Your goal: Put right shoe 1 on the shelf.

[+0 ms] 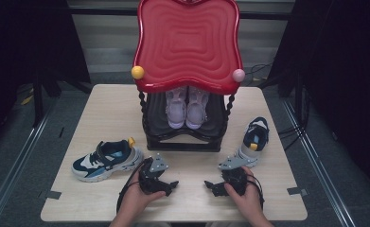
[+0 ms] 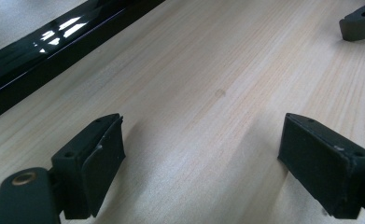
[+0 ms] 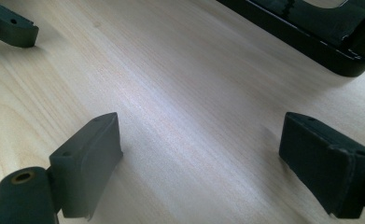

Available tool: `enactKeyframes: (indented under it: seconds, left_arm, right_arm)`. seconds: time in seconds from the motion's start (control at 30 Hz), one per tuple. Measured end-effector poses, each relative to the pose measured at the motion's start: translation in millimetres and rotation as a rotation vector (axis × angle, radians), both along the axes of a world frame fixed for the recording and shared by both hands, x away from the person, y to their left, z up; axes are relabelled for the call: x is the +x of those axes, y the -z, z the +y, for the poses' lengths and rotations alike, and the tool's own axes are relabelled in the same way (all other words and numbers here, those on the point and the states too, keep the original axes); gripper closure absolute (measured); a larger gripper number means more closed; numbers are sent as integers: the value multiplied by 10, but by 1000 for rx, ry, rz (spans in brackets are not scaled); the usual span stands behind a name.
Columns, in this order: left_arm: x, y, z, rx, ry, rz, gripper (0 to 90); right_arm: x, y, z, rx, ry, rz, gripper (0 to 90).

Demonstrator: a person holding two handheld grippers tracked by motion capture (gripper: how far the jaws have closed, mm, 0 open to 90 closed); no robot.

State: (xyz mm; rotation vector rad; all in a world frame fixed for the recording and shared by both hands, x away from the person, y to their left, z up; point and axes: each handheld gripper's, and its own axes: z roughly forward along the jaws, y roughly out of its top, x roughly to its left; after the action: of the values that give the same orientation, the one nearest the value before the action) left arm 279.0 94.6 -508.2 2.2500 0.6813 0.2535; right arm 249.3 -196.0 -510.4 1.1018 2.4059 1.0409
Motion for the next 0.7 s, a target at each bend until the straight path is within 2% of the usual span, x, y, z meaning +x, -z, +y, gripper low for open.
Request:
enactKeyframes:
  seconds: [0.07, 0.13, 0.2, 0.3, 0.43, 0.53, 0.7]
  left_arm:
    - [-7, -4, -16, 2, -15, 5, 131]
    - [-12, -36, -38, 32, -19, 18, 136]
    - [-18, -69, -64, 48, -19, 46, 153]
    - [-5, -111, -65, 43, -26, 102, 171]
    - [15, -172, -23, 56, -42, 151, 175]
    - [20, -246, 17, 73, -50, 152, 176]
    - [47, -358, 93, 108, -58, 200, 180]
  right_arm:
    - [-1, -2, 1, 0, 2, 5, 118]
    - [3, -2, 2, -2, 0, 6, 114]
    - [16, 2, 1, -2, -10, -2, 110]
    - [18, 2, 2, -5, -10, -1, 107]
    - [19, 1, 3, -5, -8, 2, 106]
    - [21, 1, 3, -5, -9, 1, 105]
    - [24, 2, 3, -5, -12, -1, 104]
